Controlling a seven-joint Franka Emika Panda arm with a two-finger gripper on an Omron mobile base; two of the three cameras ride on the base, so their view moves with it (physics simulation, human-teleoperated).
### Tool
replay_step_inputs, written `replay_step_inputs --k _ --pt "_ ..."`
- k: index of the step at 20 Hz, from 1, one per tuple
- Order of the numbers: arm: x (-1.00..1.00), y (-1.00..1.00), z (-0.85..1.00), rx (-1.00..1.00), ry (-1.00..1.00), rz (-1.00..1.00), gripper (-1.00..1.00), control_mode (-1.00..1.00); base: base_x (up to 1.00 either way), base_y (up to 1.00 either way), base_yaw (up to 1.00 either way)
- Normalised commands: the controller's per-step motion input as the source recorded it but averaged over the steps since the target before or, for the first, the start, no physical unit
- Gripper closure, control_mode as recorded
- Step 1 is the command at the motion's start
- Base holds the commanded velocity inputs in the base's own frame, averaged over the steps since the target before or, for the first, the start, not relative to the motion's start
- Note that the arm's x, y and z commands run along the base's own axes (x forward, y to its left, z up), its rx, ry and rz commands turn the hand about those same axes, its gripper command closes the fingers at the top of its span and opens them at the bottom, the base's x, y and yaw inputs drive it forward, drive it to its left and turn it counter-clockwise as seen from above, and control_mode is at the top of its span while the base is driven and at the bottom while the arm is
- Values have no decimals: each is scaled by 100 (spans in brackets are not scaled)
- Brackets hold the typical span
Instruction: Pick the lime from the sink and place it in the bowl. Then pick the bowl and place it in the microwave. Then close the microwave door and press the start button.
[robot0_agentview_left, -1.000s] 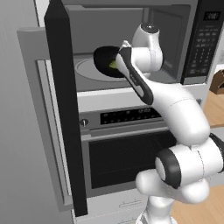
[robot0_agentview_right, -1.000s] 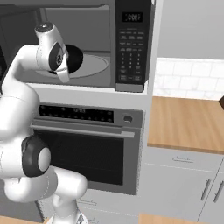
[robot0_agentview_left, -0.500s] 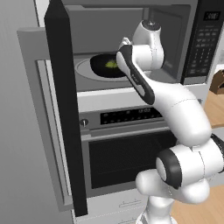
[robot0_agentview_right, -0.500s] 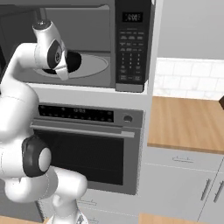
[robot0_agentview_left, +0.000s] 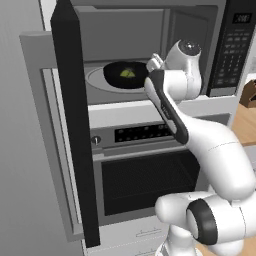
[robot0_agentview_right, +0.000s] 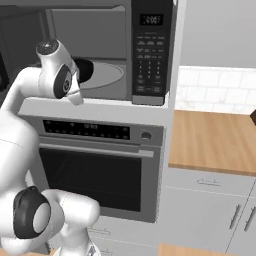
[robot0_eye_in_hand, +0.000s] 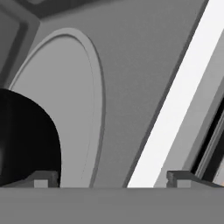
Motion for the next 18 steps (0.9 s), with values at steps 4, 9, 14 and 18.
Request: replay_step_inputs --k 4,9,14,18 --pt "-9 -41 6 -24 -2 0 -100 -100 0 0 0" --pt "0 -26 -2 -27 0 -4 -100 -100 0 0 0" --pt "-1 -12 -37 -27 -8 -11 -100 -100 0 0 0" --pt "-1 0 -74 -35 -15 -11 -100 -100 0 0 0"
